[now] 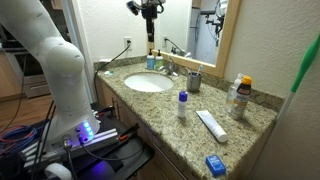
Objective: Pick up the blue bottle and place it on the left. Then pick up the small bottle with a blue cap and place it on the left
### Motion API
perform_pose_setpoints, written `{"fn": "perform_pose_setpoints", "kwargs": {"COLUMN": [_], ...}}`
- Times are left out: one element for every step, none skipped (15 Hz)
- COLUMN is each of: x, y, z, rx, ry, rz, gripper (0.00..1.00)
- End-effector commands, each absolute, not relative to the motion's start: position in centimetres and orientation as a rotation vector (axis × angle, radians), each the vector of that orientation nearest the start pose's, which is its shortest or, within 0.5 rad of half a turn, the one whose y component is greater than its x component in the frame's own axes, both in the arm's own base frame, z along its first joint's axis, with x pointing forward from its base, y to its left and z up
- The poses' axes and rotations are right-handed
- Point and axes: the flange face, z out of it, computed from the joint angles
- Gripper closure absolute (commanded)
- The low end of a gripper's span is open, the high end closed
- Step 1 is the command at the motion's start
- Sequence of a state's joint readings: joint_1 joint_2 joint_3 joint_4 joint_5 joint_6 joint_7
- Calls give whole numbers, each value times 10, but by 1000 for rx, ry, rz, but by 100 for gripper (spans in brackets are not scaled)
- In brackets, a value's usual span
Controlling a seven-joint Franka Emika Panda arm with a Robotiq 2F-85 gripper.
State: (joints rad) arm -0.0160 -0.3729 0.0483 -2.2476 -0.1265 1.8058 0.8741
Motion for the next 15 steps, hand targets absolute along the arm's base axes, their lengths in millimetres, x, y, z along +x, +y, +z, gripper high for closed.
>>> {"fn": "perform_pose_setpoints", "kwargs": {"x": [382, 410, 400, 392, 389, 397, 403, 402, 397, 387, 374, 359, 347, 332, 318], "y": [-62, -35, -52, -62, -66, -55, -56, -70, -83, -105, -126, -150, -171, -197, -223], "z": [471, 486, 478, 473, 473, 470, 465, 459, 456, 452, 447, 443, 439, 435, 429], "rx": [-2908, -2976, -2943, -2920, -2910, -2912, -2854, -2789, -2713, -2639, -2567, -2494, -2421, -2332, -2244], "ry": [1605, 1486, 1546, 1580, 1592, 1652, 1755, 1836, 1927, 1992, 2060, 2120, 2183, 2240, 2304], "rz": [101, 73, 108, 126, 127, 97, 31, 39, 6, 1, 5, 24, 40, 56, 82], "gripper": [0, 0, 0, 0, 0, 0, 0, 0, 0, 0, 0, 0, 0, 0, 0]}}
